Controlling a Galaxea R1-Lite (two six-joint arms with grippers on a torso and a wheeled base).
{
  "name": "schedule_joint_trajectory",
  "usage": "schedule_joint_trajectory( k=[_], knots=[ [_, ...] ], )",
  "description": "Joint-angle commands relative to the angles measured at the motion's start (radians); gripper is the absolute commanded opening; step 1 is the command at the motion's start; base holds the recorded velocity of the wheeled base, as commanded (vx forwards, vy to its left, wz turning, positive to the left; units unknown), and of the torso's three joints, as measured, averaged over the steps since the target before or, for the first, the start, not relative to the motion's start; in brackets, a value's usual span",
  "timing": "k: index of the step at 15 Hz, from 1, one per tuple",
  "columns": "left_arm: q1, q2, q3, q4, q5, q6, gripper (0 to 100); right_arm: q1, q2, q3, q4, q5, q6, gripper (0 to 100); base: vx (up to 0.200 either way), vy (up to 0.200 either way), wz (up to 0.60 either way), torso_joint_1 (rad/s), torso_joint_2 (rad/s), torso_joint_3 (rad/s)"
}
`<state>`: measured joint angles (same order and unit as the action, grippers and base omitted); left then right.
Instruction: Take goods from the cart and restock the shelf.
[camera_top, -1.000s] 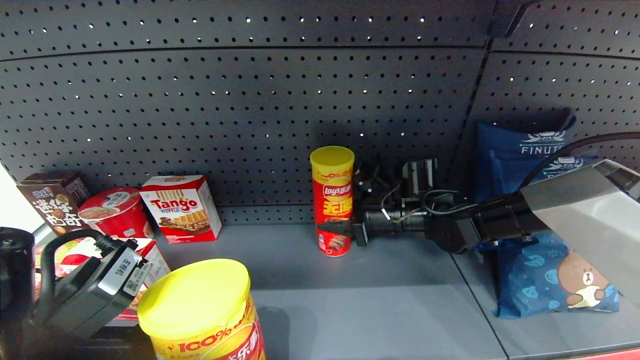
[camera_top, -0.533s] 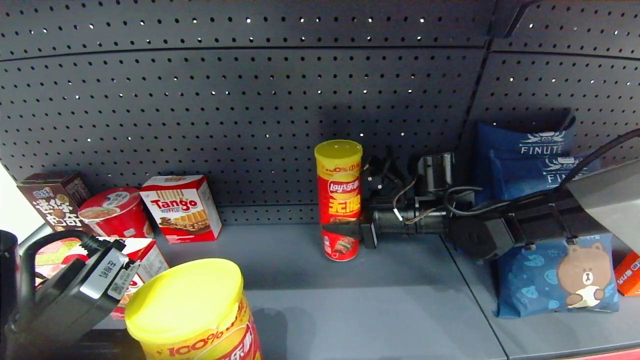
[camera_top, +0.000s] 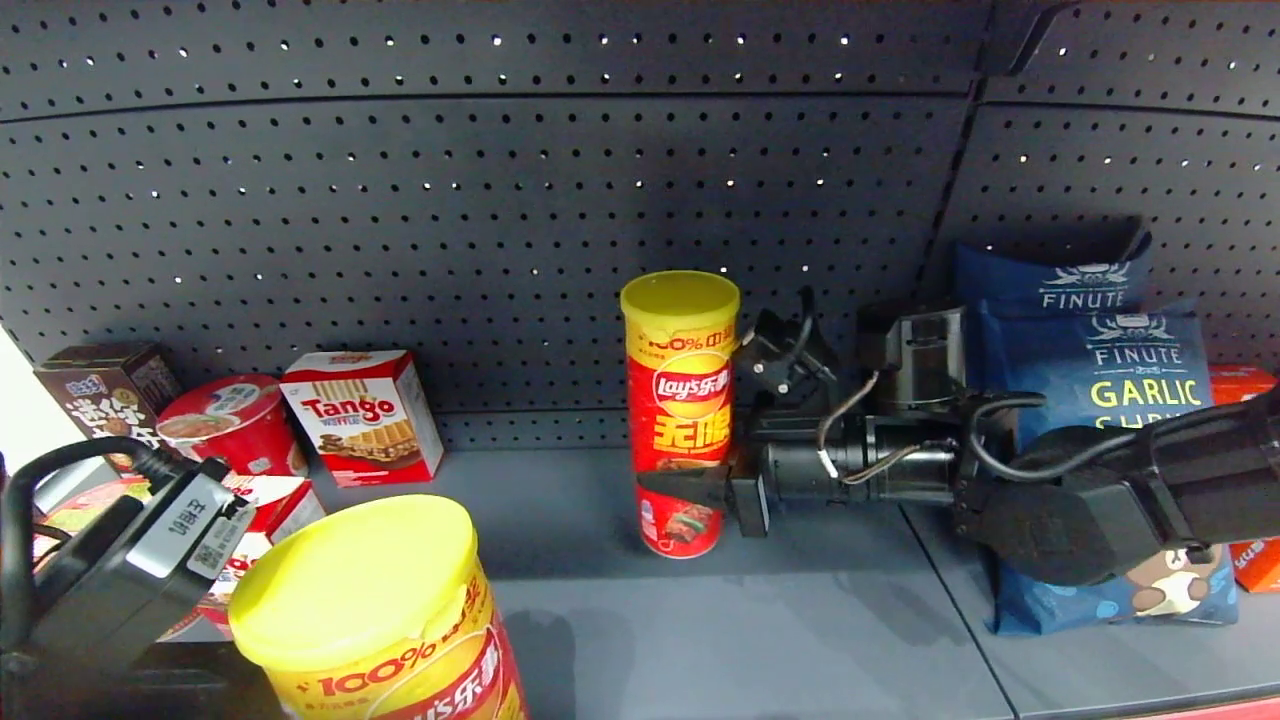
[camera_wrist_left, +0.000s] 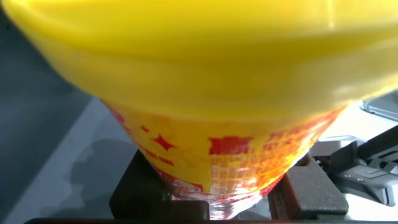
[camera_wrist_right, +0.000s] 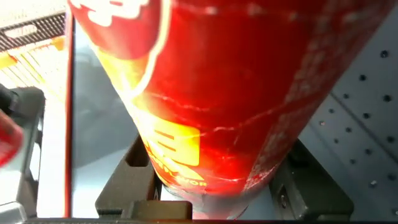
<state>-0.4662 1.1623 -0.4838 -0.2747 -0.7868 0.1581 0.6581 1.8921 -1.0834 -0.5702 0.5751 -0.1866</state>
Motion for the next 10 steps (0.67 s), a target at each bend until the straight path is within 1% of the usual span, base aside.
schedule_joint_trajectory(
  k=[1,2,4,5,6,7,8,10],
  knots=[
    [0.0,0.005,-0.01,0.0,0.001,0.0,0,0.046,-0.068,0.071,-0.011,-0.06,0.058,0,0.0,0.0,0.0,0.0,0.0,0.0],
    [0.0,0.007,-0.01,0.0,0.006,0.0,0,0.064,-0.085,0.111,-0.037,-0.093,0.093,0,0.0,0.0,0.0,0.0,0.0,0.0],
    [0.0,0.01,-0.015,0.0,0.012,0.0,0,0.077,-0.087,0.177,-0.155,-0.101,0.102,0,0.0,0.0,0.0,0.0,0.0,0.0],
    [0.001,0.01,-0.015,0.0,0.012,0.0,0,0.077,-0.087,0.184,-0.169,-0.1,0.102,0,0.0,0.0,0.0,0.0,0.0,0.0],
    [0.001,0.017,-0.019,0.002,0.012,-0.002,0,0.089,-0.1,0.243,-0.247,-0.1,0.119,0,0.0,0.0,0.0,0.0,0.0,0.0],
    [0.001,0.017,-0.021,0.002,0.014,-0.005,0,0.094,-0.114,0.267,-0.255,-0.1,0.128,0,0.0,0.0,0.0,0.0,0.0,0.0],
    [0.001,0.02,-0.025,0.0,0.014,-0.018,0,0.097,-0.122,0.298,-0.26,-0.1,0.131,0,0.0,0.0,0.0,0.0,0.0,0.0],
    [0.0,0.037,-0.035,0.0,0.026,-0.02,0,0.097,-0.134,0.361,-0.286,-0.098,0.133,0,0.0,0.0,0.0,0.0,0.0,0.0]
  ],
)
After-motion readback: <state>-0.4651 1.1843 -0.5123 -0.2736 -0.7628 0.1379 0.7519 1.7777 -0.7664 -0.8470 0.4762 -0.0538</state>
